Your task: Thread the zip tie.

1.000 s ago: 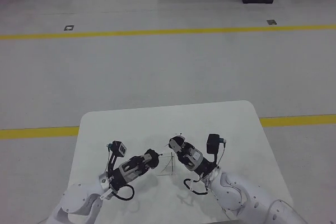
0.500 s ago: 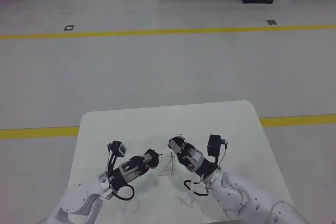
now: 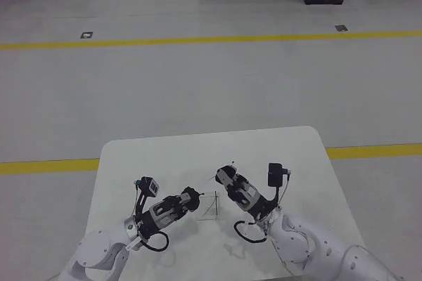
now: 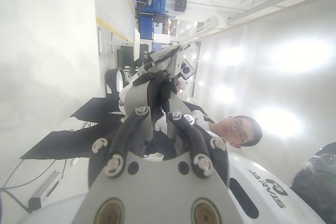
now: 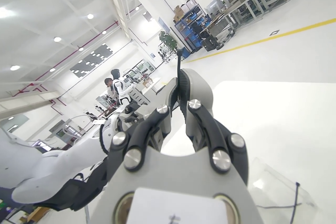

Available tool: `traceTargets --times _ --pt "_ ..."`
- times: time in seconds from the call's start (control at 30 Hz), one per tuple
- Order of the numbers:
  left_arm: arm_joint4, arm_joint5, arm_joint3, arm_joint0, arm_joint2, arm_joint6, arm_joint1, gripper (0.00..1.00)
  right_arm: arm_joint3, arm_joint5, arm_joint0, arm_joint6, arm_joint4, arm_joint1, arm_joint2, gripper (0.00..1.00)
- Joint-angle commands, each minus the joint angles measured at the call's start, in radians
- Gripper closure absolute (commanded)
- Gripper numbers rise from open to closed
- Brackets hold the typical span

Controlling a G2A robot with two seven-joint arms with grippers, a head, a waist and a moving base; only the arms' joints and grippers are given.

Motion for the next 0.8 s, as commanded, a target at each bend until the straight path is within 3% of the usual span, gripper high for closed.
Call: traceTargets --times 0.0,0.27,0.77 --pt "0.0 0.0 0.0 0.0 0.0 0.0 0.0 1.0 -0.011 0.0 0.018 0.01 0.03 0.004 -0.022 1.0" --pt "0.0 0.0 0.0 0.0 0.0 0.0 0.0 1.0 -0.025 0.0 0.076 0.04 0.125 0.02 -0.095 1.0" --pt "0.0 0.0 0.0 0.0 0.0 0.0 0.0 1.0 -0.024 0.001 0.077 0.04 0.135 0.021 -0.095 1.0"
